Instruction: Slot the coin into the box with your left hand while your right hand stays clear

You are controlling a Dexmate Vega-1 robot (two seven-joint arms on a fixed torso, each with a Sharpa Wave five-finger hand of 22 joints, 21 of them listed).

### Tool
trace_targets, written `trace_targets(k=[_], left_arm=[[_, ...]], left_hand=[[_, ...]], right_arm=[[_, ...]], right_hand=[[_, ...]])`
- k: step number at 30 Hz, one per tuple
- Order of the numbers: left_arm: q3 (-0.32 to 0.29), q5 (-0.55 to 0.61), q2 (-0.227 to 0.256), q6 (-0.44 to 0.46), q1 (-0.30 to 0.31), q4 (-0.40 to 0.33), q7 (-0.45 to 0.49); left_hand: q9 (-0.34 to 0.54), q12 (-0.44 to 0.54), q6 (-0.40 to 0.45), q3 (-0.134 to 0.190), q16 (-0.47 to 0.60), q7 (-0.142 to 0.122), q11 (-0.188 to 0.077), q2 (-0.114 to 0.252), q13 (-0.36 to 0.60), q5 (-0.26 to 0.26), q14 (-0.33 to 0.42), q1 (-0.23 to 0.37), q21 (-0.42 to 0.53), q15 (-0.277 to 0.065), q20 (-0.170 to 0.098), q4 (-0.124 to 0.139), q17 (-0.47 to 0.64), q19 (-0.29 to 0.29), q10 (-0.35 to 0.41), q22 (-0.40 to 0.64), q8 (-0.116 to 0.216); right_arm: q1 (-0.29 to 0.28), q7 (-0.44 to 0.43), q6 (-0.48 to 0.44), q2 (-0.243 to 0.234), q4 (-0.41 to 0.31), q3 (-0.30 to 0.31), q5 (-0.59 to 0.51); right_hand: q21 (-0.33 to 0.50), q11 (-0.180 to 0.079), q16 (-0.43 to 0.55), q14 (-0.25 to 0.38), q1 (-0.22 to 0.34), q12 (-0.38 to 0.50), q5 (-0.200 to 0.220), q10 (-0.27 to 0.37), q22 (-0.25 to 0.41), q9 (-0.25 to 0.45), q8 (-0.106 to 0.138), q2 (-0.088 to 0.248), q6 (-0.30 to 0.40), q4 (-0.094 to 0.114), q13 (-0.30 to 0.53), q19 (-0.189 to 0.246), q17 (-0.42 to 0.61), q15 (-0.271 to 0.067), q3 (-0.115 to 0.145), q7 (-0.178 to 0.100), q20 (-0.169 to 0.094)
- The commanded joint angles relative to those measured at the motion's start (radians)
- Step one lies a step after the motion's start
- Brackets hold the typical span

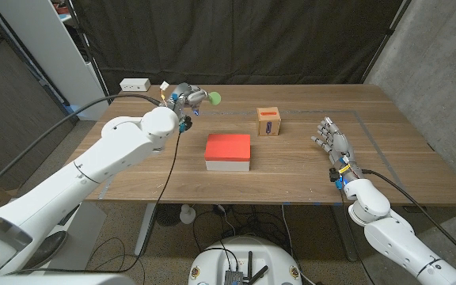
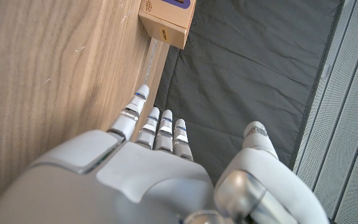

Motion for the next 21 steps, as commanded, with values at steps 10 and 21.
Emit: trace_targets(k=[10, 21], left_arm=[[0.231, 0.331, -0.094, 0.127, -0.191, 0.047, -0.100], [0.348, 0.509, -0.164, 0.224, -0.284, 0.091, -0.144]], left_hand=[[0.003, 0.016, 0.103, -0.006, 0.008, 0.016, 0.005, -0.005, 0.003, 0.008, 0.009, 0.018, 0.007, 0.002, -0.033, 0.002, -0.006, 0.010, -0.001, 0.005, 0.054], [0.002, 0.020, 0.109, -0.007, 0.012, 0.015, 0.001, -0.007, -0.002, 0.008, 0.006, 0.021, 0.007, 0.002, -0.033, 0.002, -0.010, 0.010, 0.001, 0.008, 0.055]], right_arm=[[0.008, 0.028, 0.034, 0.012, 0.029, -0.001, 0.007], [0.009, 0.039, 0.041, 0.012, 0.039, 0.001, 0.014]], right_hand=[[0.004, 0.001, 0.004, 0.008, 0.008, 0.007, 0.005, 0.007, 0.005, 0.002, 0.004, 0.000, 0.009, -0.001, 0.006, 0.008, 0.002, -0.002, 0.006, 0.000, 0.000], [0.004, 0.001, 0.004, 0.008, 0.008, 0.007, 0.005, 0.007, 0.005, 0.002, 0.004, 0.000, 0.009, -0.001, 0.006, 0.008, 0.002, -0.002, 0.006, 0.000, 0.000]])
